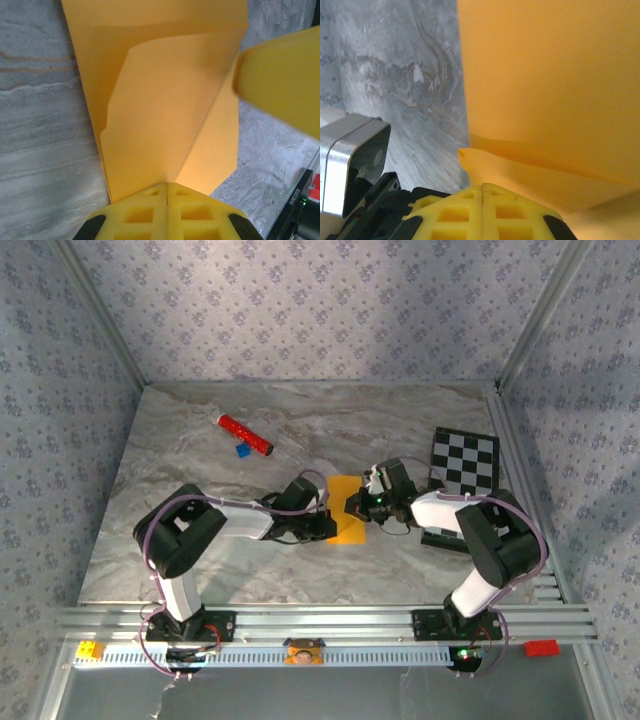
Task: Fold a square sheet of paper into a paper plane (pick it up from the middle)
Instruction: Fold the triangle a second time at the center of the table.
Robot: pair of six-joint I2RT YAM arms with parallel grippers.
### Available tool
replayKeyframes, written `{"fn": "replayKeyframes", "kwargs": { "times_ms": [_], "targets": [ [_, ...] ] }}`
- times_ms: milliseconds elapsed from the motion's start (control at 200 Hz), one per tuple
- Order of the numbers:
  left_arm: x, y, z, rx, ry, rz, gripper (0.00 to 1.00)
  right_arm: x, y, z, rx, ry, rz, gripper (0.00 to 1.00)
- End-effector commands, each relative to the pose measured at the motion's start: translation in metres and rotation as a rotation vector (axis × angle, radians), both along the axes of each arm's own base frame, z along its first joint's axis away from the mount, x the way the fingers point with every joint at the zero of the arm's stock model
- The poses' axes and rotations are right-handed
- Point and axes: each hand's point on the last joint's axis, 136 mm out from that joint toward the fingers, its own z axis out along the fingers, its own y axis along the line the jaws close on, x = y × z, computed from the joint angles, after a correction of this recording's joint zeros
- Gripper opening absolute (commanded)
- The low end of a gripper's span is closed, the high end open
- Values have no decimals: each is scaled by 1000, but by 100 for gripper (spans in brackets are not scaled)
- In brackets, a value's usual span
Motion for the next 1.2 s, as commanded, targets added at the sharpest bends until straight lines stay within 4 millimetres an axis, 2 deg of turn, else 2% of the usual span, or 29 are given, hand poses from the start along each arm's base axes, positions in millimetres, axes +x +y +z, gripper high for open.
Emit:
{"fn": "replayKeyframes", "kwargs": {
  "times_ms": [0,125,295,450,735,830,970,1194],
  "targets": [
    [-21,21,-27,122,82,4,0,-10,7,-11,-14,38,43,2],
    [-21,24,-29,139,83,11,0,-18,6,-24,-36,74,50,1],
    [-23,27,-32,155,89,15,0,-16,-20,-46,-104,110,-11,0],
    [-26,31,-36,166,99,17,0,0,-32,-44,-43,100,-62,1],
    [-28,32,-39,165,103,20,0,32,-68,-36,-24,79,-186,2],
    [-27,32,-38,165,101,26,0,36,-64,-23,-6,46,-162,3],
    [-27,33,-37,168,96,38,0,31,-52,0,-17,-14,-110,4],
    [-29,32,-36,170,92,41,0,13,-35,3,-17,-29,-39,4]
  ]
}}
